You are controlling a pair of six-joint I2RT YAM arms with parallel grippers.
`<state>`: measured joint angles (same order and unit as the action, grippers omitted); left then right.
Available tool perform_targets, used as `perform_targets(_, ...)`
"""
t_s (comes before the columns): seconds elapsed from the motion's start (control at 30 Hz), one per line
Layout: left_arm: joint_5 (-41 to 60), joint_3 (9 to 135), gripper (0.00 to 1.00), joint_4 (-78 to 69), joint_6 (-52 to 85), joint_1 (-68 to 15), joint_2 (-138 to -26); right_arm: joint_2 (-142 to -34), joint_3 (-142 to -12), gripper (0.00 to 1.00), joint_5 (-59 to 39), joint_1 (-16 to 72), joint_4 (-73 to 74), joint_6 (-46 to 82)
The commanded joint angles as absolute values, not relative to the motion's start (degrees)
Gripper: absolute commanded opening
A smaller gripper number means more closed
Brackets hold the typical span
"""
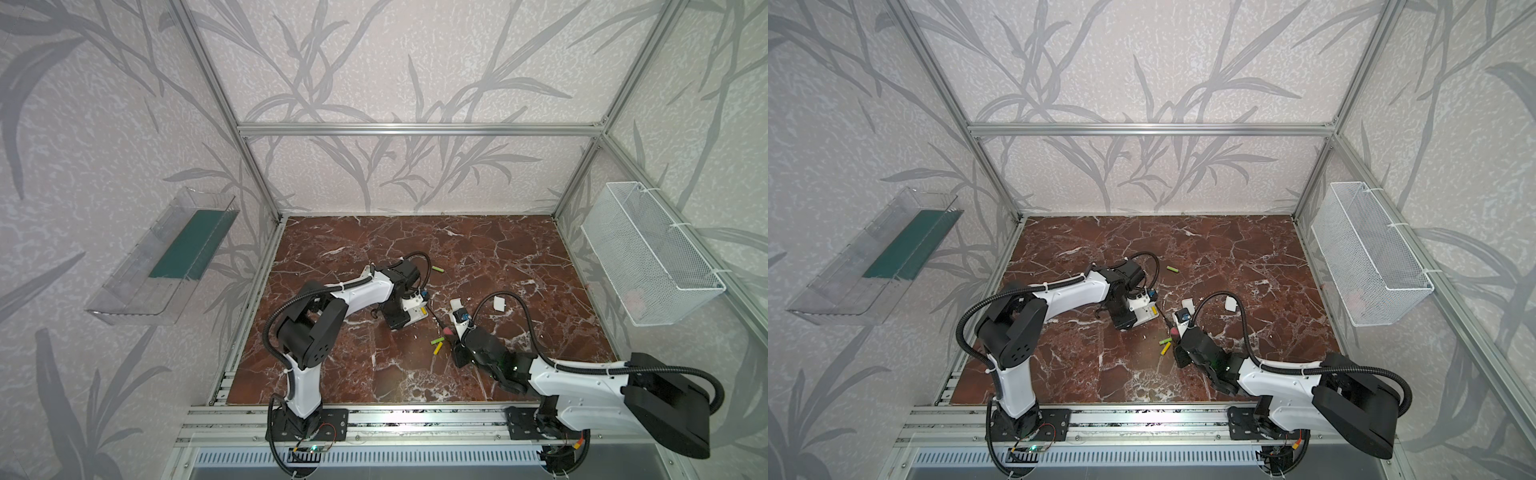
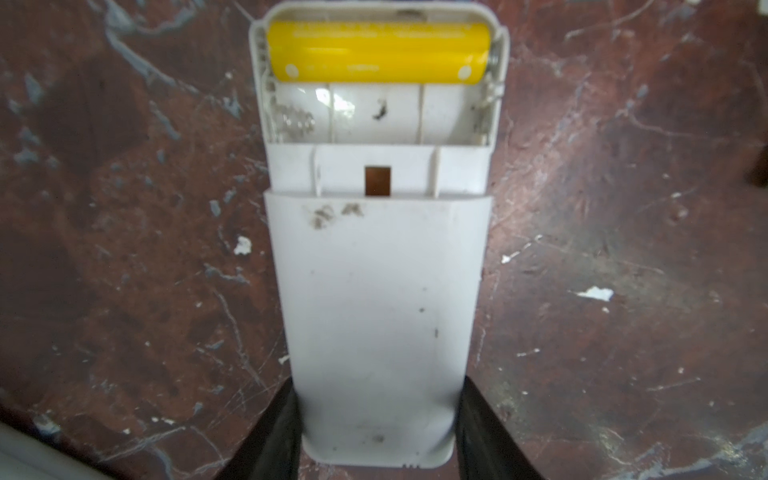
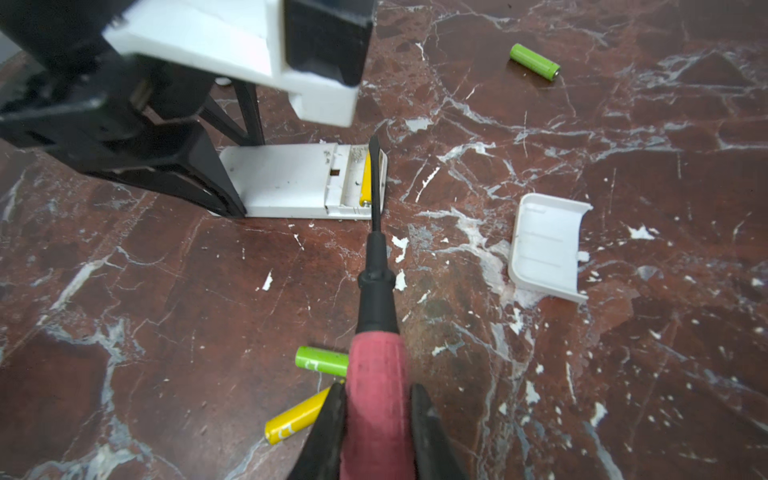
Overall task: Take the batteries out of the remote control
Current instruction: 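Move the screwdriver tip to the yellow battery with the right gripper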
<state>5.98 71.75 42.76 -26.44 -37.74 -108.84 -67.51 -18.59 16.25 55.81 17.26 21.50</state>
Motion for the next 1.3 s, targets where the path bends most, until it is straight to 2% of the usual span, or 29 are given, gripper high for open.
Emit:
perform_targets(0.0, 10.4, 70.1, 0.11, 44.8, -24.1, -39.5, -112.4, -65.7, -22.9, 0.0, 14.4, 54.9, 5.3, 23.4)
perform_targets(0.2, 11.0, 71.0, 0.11, 46.7, -17.1, -41.2, -112.1, -65.4, -27.4, 0.0, 11.1, 52.4, -4.1, 26.2)
perform_targets(0.77, 15.7, 67.0, 0.11, 38.8, -12.0, -43.6, -107.1, -67.5, -32.6, 0.0, 5.2, 49.8, -5.9, 25.8)
perform_targets(1.27, 10.4, 65.8, 0.12, 35.1, -5.2, -43.5, -106.3, -67.4, -34.4, 0.0, 5.4, 49.4, -10.7, 27.3)
